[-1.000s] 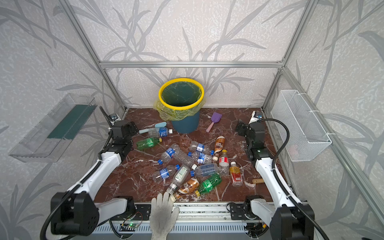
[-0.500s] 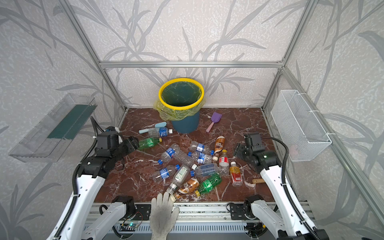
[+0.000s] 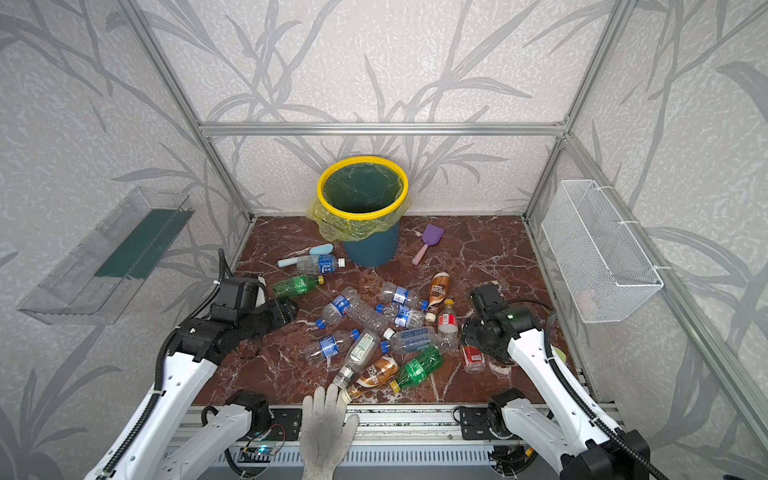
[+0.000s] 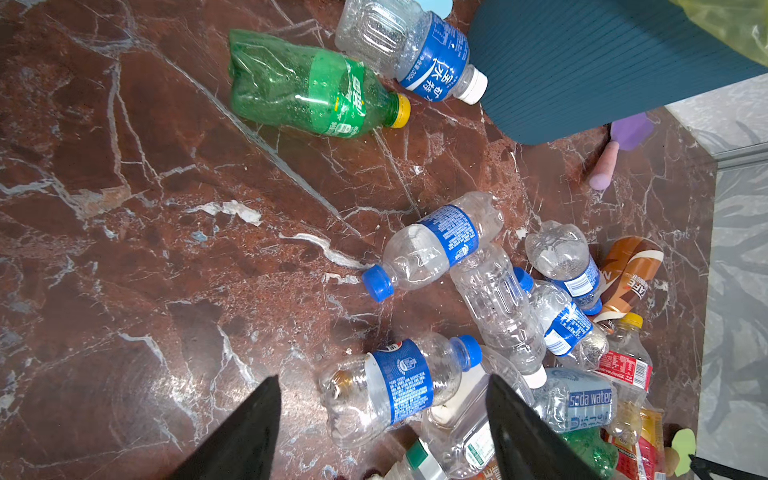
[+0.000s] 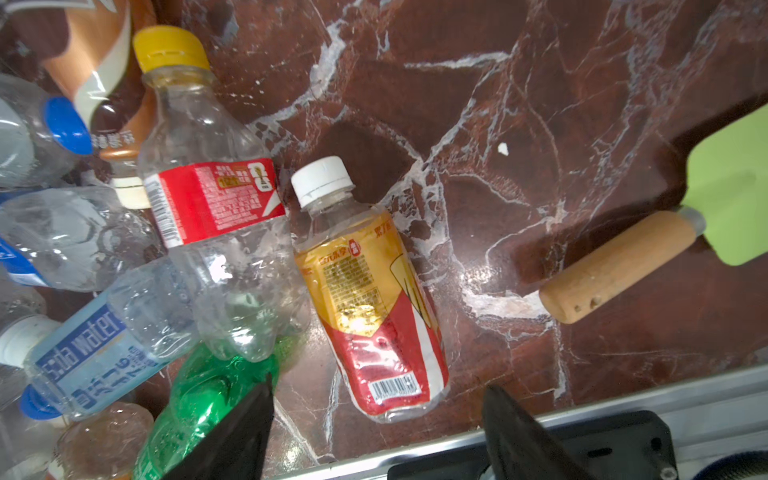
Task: Throw the plastic bottles in the bin
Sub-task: 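Grasp the amber tea bottle with the right gripper while left arm moves over pile, then carry the tea bottle with the right gripper over the bin and release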
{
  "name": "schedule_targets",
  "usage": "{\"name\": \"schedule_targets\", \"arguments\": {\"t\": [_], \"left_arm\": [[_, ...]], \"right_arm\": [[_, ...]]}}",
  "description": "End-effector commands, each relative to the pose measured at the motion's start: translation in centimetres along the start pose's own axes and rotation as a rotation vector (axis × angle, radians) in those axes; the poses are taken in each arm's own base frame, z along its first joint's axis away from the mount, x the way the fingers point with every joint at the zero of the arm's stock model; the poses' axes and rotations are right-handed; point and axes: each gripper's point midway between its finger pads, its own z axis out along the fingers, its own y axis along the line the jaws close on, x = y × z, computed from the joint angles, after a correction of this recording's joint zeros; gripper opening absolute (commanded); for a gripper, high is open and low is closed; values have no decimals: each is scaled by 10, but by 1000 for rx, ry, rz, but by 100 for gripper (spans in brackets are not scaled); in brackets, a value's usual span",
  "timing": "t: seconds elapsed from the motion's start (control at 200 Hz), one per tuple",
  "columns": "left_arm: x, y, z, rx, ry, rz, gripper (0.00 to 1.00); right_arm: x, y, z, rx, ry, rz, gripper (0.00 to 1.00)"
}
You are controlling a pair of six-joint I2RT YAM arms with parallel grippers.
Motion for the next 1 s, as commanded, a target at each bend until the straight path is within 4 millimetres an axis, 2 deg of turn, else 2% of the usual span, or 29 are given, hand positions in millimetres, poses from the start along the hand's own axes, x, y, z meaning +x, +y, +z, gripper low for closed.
{"name": "schedule_targets", "arguments": {"t": [0.0, 0.475, 0.995], "left_arm": [[6, 4, 2, -17, 21, -14, 78], [5, 2, 4, -22, 26, -12, 78], [5, 1, 0, -20, 23, -11, 78]], "right_arm": [[8, -4, 12, 28, 36, 14, 80], [3, 2, 48, 66, 79, 8, 82], [0, -4, 70, 153, 155, -23, 70]]}}
